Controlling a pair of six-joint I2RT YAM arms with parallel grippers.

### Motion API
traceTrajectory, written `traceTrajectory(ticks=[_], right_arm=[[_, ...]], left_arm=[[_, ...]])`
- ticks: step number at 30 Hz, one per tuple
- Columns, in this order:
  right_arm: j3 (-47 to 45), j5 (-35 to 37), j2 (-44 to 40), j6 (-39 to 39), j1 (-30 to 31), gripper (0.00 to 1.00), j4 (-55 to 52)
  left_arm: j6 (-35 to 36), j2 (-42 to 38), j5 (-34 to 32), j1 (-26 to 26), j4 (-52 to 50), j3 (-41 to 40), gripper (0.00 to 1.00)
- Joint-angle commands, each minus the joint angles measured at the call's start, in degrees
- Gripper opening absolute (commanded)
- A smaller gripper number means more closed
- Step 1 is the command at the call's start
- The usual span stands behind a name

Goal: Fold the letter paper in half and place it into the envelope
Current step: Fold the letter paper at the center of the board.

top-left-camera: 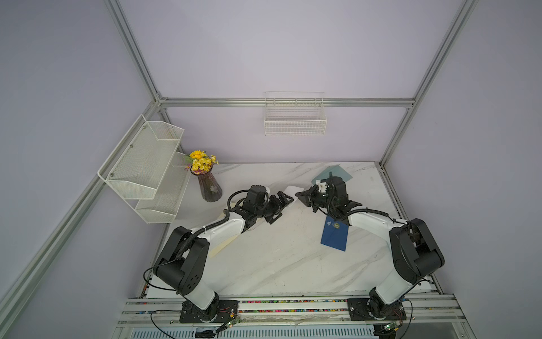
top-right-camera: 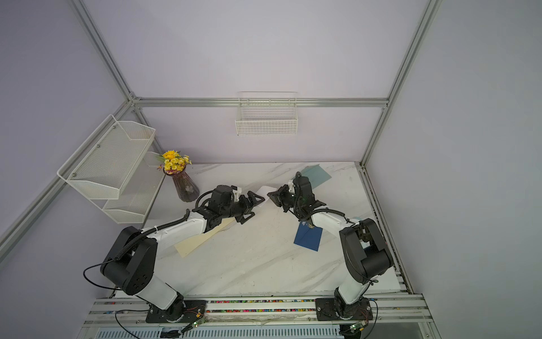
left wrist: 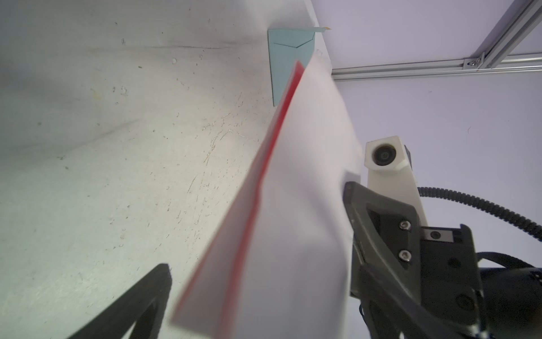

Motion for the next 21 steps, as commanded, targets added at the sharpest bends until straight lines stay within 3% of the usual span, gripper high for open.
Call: traceTrajectory(ticks=[1,8,14,21], right_arm=[[-0.89,1.08,-2.53,1.54,-0.17,0.0,2.97],[-5.71,1.33,-3.97,4.16,-0.11,0.0,7.37],[-8.5,1.79,-4.75,5.36,0.79,0.0,9.35],[-9.51,2.36,-4.3,6.25,1.59,0.0,11.07]], left_arm=[[0.76,-1.89,-0.34,0.5,-1.12,1.34,1.0],[-2.24,-3.13,-1.36,1.57,5.56,-2.15,0.99],[-6.63,-1.73,-1.14,2.94,16.5,-5.56,0.83],[-10.21,1.3,0.77,3.66,25.38,-7.02,0.72]])
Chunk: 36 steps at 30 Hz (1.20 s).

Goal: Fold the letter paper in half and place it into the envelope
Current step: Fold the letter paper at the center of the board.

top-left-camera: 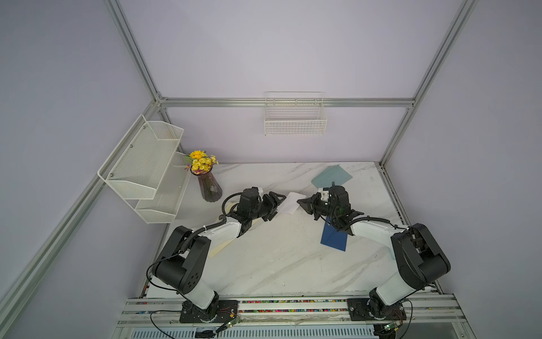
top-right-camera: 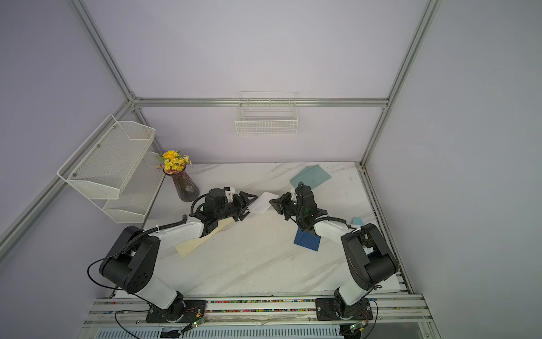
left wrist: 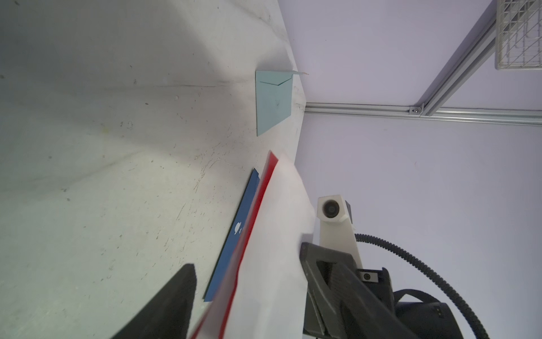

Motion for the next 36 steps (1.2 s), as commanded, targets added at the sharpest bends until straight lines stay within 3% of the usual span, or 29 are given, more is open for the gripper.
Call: traceTrajectory(ticks=[1,7,12,16,18,21,27,29,33,36], right_arm=[[-0.05,1.17,-1.03,1.98,0.44,0.0,3.8],[0.92,0.79,-0.08,2.16,0.37,0.0,3.99],[1.71,0.27,0.09,1.8,0.52,0.0,3.31],[1.84,-0.18,-0.31,2.38,0.93,0.43,3.73],[1.79,-0.14,-0.4,3.14,1.49,0.53,4.11],[1.5,0.47,-0.67,4.75,2.69,0.56,5.24],[0.15,1.77,-1.1,7.92,4.72,0.44,7.71],[-0.03,1.83,-1.34,7.87,4.94,0.34,7.36],[-0.56,1.66,-1.59,7.58,5.03,0.02,6.76],[-0.62,1.49,-1.61,6.64,5.06,0.0,5.82]], left_arm=[[-2.21,0.87,1.05,0.38,8.22,0.16,0.71],[-2.37,1.43,2.22,0.63,9.95,-0.2,0.6],[-2.02,1.99,3.73,0.92,10.6,-0.24,0.36],[-1.94,2.08,4.27,1.06,11.24,-0.72,0.14],[-1.83,2.13,4.18,1.2,11.39,-0.73,0.05],[-1.58,2.35,4.1,1.21,11.67,-0.52,0.0],[-1.38,3.27,3.52,1.24,12.42,-0.06,0.0],[-1.49,3.57,3.48,1.21,12.64,0.09,0.0],[-1.49,3.75,3.39,1.27,12.9,-0.04,0.0],[-1.39,3.4,3.39,1.27,12.96,-0.38,0.0]])
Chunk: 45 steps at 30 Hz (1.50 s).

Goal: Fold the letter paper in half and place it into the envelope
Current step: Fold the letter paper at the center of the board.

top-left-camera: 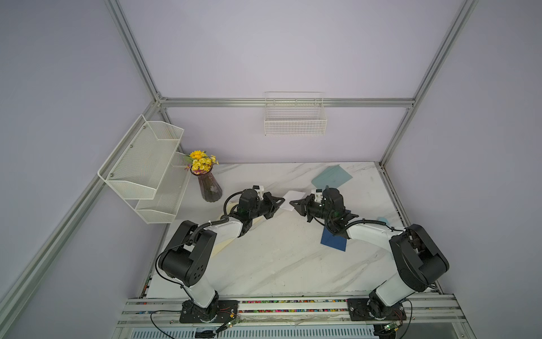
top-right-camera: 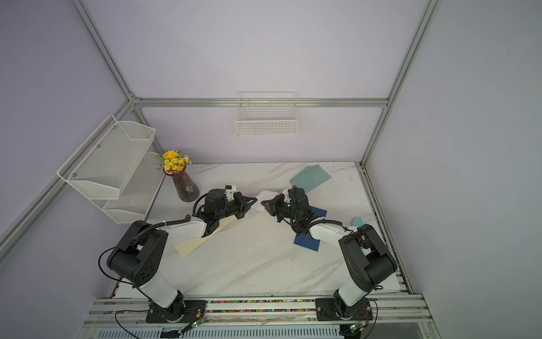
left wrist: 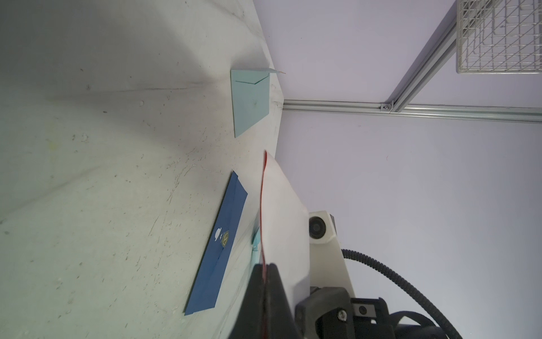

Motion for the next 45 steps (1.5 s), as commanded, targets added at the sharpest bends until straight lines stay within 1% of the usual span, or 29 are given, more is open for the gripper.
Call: traceTrajectory(ticks=[1,5,7,8,9,10,12,15,16,17,18,21,22,26,30,31,33,34,36,39,41,43,45], right_arm=[[-0.16,0.3,-1.4,0.13,0.21,0.0,1.13],[0.93,-1.3,-0.81,-1.34,-0.52,0.0,-0.16],[1.71,-2.48,-0.74,-2.67,-1.7,0.26,-1.16],[1.8,-2.92,-0.71,-3.34,-2.28,0.37,-1.74],[1.96,-3.52,-0.8,-4.13,-3.08,0.45,-2.37],[2.11,-4.17,-0.93,-5.0,-3.77,0.5,-3.17],[2.55,-5.13,-1.02,-6.57,-5.0,0.55,-4.58],[2.81,-6.54,-0.43,-8.0,-5.96,0.55,-5.21],[2.75,-6.86,-0.09,-8.25,-6.03,0.53,-5.04],[2.77,-7.15,0.18,-8.24,-6.03,0.49,-5.01],[2.77,-7.43,0.39,-8.31,-6.08,0.42,-5.02],[2.51,-7.87,0.14,-8.72,-6.07,0.09,-5.36],[2.49,-7.93,-0.09,-9.0,-6.05,0.0,-5.52],[2.75,-8.97,-1.06,-10.59,-6.36,0.0,-7.65],[4.46,-11.45,-1.66,-13.66,-7.02,0.01,-11.33],[4.94,-12.51,-1.63,-14.38,-7.36,0.13,-11.8],[6.01,-15.18,-1.27,-15.84,-8.07,0.31,-12.68],[6.54,-16.63,-0.81,-16.59,-8.44,0.37,-13.13],[7.7,-19.8,0.13,-18.01,-8.75,0.41,-13.98],[9.38,-22.82,1.38,-20.36,-8.68,0.4,-16.68],[9.52,-24.27,2.03,-20.86,-8.75,0.37,-16.88],[9.79,-25.3,2.69,-21.11,-8.75,0.3,-17.26],[10.03,-26.16,3.31,-21.04,-8.63,0.2,-17.23]], left_arm=[[0.78,-0.26,-0.03,0.42,2.85,0.37,0.0],[1.46,-1.46,0.67,0.48,2.55,-0.23,0.0],[2.64,-2.3,1.73,0.44,1.73,-0.26,0.0],[3.32,-2.76,2.22,0.43,1.03,-0.26,0.0],[4.23,-3.32,3.05,0.43,0.29,-0.26,0.0],[5.23,-3.88,4.03,0.45,-0.1,-0.35,0.0],[7.12,-4.55,6.38,0.56,-0.82,-0.27,0.0],[9.53,-4.69,11.26,0.86,-1.28,0.18,0.0],[10.09,-4.49,13.03,0.91,-1.19,0.36,0.0],[10.63,-4.34,14.64,0.89,-1.18,0.53,0.0],[11.37,-4.19,16.23,1.04,-1.55,0.73,0.0],[13.09,-4.13,19.12,1.3,-2.75,0.8,0.0],[13.78,-4.39,19.46,1.5,-3.55,0.79,0.0],[16.45,-5.24,20.18,2.23,-6.9,1.25,0.0],[20.73,-5.35,22.5,2.9,-11.84,3.44,0.0],[22.65,-5.28,23.28,3.04,-14.05,4.34,0.0],[26.73,-5.16,24.82,3.37,-18.49,6.18,0.0],[28.94,-5.04,25.74,3.48,-20.71,7.09,0.0],[32.98,-4.75,27.21,3.81,-25.09,8.72,0.0],[37.69,-3.97,29.15,4.21,-29.77,10.79,0.0],[40.31,-2.93,30.45,4.36,-32.8,12.44,0.0],[44.13,-1.41,31.49,4.3,-37.8,14.92,0.0],[46.9,-0.55,31.83,4.3,-41.51,16.74,0.01]])
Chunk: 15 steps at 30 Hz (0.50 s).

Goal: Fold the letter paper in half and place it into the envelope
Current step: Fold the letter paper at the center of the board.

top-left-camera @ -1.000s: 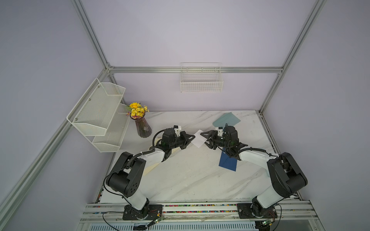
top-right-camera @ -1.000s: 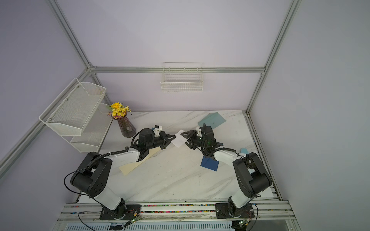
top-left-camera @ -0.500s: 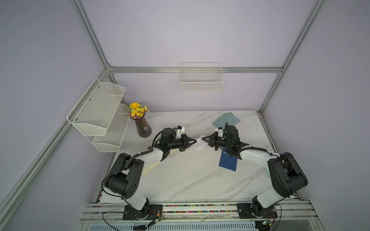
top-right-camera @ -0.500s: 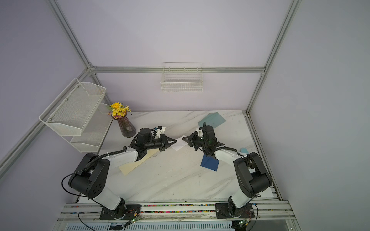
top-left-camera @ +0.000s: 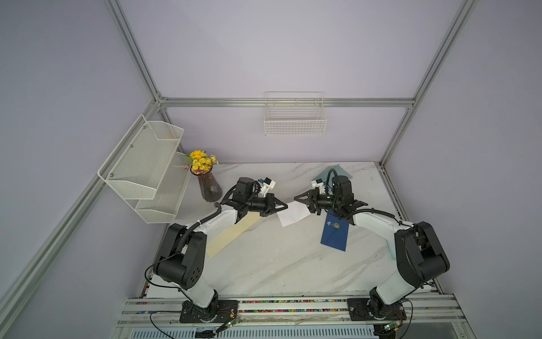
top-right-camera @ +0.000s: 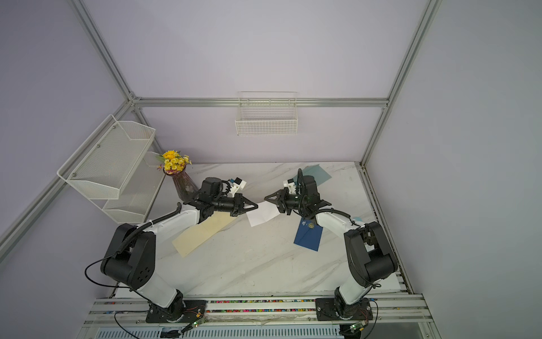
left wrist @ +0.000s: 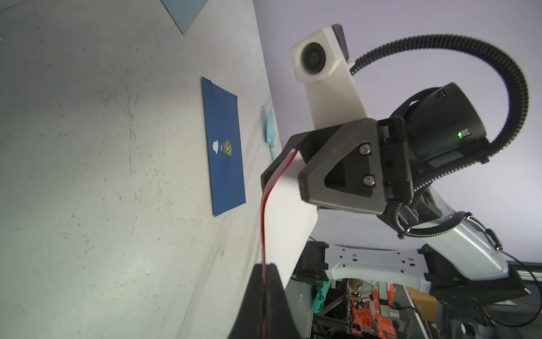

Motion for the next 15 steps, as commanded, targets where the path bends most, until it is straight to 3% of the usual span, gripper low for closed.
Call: traceTrajectory(ticks=[1,3,5,6,9,10,12,15], right_arm=[[0.9,-3.64,1.65,-1.17,0.12,0.13,-1.98],[1.22,-4.29,2.16,-1.54,0.02,0.0,-2.3],[1.39,-4.13,2.29,-1.54,0.05,0.0,-2.61],[1.39,-3.51,2.16,-1.43,-0.04,0.0,-2.54],[1.33,-0.52,1.65,-0.56,-0.03,0.0,-2.16],[1.15,0.69,1.61,0.36,0.0,0.0,-1.36],[0.02,3.81,1.3,3.56,0.0,0.0,1.96],[-2.34,9.61,0.64,9.08,0.02,0.0,6.99]], left_arm=[[9.33,1.17,3.48,0.25,-8.43,3.37,0.01],[10.63,1.23,2.84,0.38,-10.34,4.35,0.02],[10.49,0.99,1.97,0.68,-10.41,4.32,0.09],[9.46,0.73,1.22,0.77,-9.6,3.93,0.2],[1.47,-0.52,-1.76,0.78,-1.26,0.21,0.71],[-2.08,-1.23,-3.29,0.75,2.21,-1.52,0.82],[-8.87,-2.85,-7.2,0.76,9.08,-5.36,0.96],[-19.47,-6.24,-13.98,0.61,18.82,-11.27,0.99]])
